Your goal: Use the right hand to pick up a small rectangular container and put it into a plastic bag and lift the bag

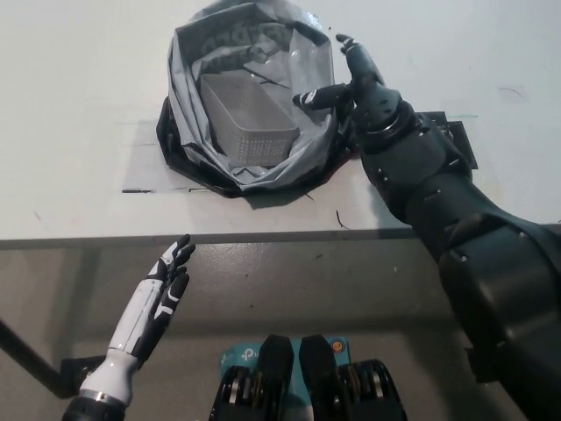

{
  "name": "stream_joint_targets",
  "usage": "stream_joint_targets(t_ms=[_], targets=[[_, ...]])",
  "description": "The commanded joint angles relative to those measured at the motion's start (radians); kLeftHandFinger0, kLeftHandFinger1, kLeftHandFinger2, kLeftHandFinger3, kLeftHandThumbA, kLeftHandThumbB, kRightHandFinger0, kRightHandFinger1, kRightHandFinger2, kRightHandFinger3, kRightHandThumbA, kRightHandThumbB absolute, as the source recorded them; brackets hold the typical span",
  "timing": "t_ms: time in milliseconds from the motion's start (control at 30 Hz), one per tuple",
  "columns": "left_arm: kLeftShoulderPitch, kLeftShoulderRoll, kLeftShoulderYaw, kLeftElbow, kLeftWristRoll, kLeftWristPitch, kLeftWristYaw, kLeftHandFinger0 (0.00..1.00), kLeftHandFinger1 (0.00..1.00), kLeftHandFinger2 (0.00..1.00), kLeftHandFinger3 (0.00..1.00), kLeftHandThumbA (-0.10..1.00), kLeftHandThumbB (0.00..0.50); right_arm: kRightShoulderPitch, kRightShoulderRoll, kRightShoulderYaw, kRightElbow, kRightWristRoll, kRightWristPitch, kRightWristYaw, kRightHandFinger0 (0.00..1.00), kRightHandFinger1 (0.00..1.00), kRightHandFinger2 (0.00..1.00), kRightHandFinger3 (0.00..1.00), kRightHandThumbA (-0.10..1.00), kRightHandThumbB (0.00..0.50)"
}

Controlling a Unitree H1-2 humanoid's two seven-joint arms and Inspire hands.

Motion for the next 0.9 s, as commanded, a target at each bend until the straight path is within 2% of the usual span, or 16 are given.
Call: stream_joint_targets(t_ms=[0, 33, 67, 100, 133, 167, 200, 233, 267, 300, 400, 500, 633, 800, 833, 867], targets=[[-0.013, 0.017, -0.005, -0.021, 0.009, -0.02, -0.004, 1.0, 1.0, 1.0, 1.0, 1.0, 0.25, -0.06, -0.007, -0.046, -0.009, 0.075, 0.038, 0.118, 0.54, 0.78, 1.0, 1.0, 0.9, 0.431], [-0.014, 0.017, -0.005, -0.021, 0.009, -0.017, -0.004, 1.0, 1.0, 1.0, 1.0, 1.0, 0.251, -0.061, -0.007, -0.055, -0.009, 0.082, 0.044, 0.123, 0.42, 0.65, 0.9, 1.0, 0.88, 0.42], [-0.016, 0.017, -0.004, -0.021, 0.005, -0.012, -0.007, 1.0, 1.0, 1.0, 1.0, 1.0, 0.252, -0.065, -0.006, -0.077, -0.007, 0.103, 0.062, 0.133, 0.18, 0.37, 0.67, 1.0, 0.82, 0.395], [-0.017, 0.017, -0.004, -0.021, 0.004, -0.01, -0.008, 1.0, 1.0, 1.0, 1.0, 1.0, 0.253, -0.068, -0.006, -0.091, -0.005, 0.118, 0.073, 0.142, 0.04, 0.23, 0.53, 0.99, 0.78, 0.376], [-0.017, 0.017, -0.004, -0.021, 0.003, -0.009, -0.008, 1.0, 1.0, 1.0, 1.0, 1.0, 0.253, -0.07, -0.006, -0.105, -0.004, 0.13, 0.084, 0.152, 0.01, 0.16, 0.45, 0.93, 0.76, 0.373], [-0.017, 0.017, -0.004, -0.021, 0.003, -0.01, -0.008, 1.0, 1.0, 1.0, 1.0, 1.0, 0.248, -0.072, -0.008, -0.114, -0.003, 0.136, 0.094, 0.172, 0.0, 0.03, 0.27, 0.72, 0.72, 0.338], [-0.018, 0.018, -0.005, -0.021, 0.002, -0.014, -0.009, 1.0, 1.0, 1.0, 1.0, 1.0, 0.247, -0.075, -0.011, -0.119, -0.002, 0.141, 0.105, 0.209, 0.0, 0.01, 0.08, 0.38, 0.68, 0.298], [-0.018, 0.019, -0.005, -0.02, 0.0, -0.018, -0.01, 1.0, 1.0, 1.0, 1.0, 1.0, 0.247, -0.077, -0.014, -0.12, -0.001, 0.14, 0.114, 0.237, 0.0, 0.0, 0.02, 0.2, 0.61, 0.276], [-0.02, 0.019, -0.005, -0.019, -0.001, -0.018, -0.011, 1.0, 1.0, 1.0, 1.0, 1.0, 0.247, -0.081, -0.015, -0.126, 0.0, 0.144, 0.123, 0.25, 0.0, 0.0, 0.01, 0.16, 0.5, 0.243], [-0.025, 0.019, -0.005, -0.015, 0.0, -0.019, -0.011, 1.0, 1.0, 1.0, 1.0, 1.0, 0.248, -0.085, -0.017, -0.13, 0.0, 0.148, 0.126, 0.258, 0.0, 0.0, 0.02, 0.13, 0.43, 0.221], [-0.026, 0.019, -0.005, -0.013, 0.0, -0.021, -0.011, 1.0, 1.0, 1.0, 1.0, 1.0, 0.247, -0.089, -0.017, -0.154, -0.001, 0.172, 0.137, 0.261, 0.0, 0.04, 0.31, 0.36, 0.34, 0.155], [-0.024, 0.017, -0.003, -0.019, -0.01, -0.01, -0.014, 1.0, 1.0, 1.0, 1.0, 1.0, 0.231, -0.093, -0.017, -0.169, -0.002, 0.181, 0.144, 0.247, 0.0, 0.16, 0.61, 0.64, 0.35, 0.141], [-0.027, 0.016, -0.004, -0.017, -0.011, -0.014, -0.013, 1.0, 1.0, 1.0, 1.0, 1.0, 0.225, -0.095, -0.02, -0.18, -0.006, 0.189, 0.141, 0.228, 0.0, 0.2, 0.64, 0.72, 0.34, 0.129], [-0.038, 0.019, -0.005, -0.018, 0.003, -0.009, -0.009, 1.0, 1.0, 1.0, 1.0, 1.0, 0.235, -0.11, -0.029, -0.182, -0.012, 0.189, 0.141, 0.203, 0.0, 0.26, 0.68, 0.62, 0.36, 0.119], [-0.041, 0.019, -0.005, -0.016, 0.003, -0.01, -0.009, 1.0, 1.0, 1.0, 1.0, 1.0, 0.238, -0.113, -0.03, -0.196, -0.015, 0.203, 0.135, 0.205, 0.0, 0.27, 0.69, 0.72, 0.35, 0.117], [-0.045, 0.02, -0.005, -0.012, 0.003, -0.013, -0.01, 1.0, 1.0, 1.0, 1.0, 1.0, 0.237, -0.119, -0.033, -0.214, -0.019, 0.221, 0.127, 0.211, 0.0, 0.31, 0.73, 0.7, 0.34, 0.122]])
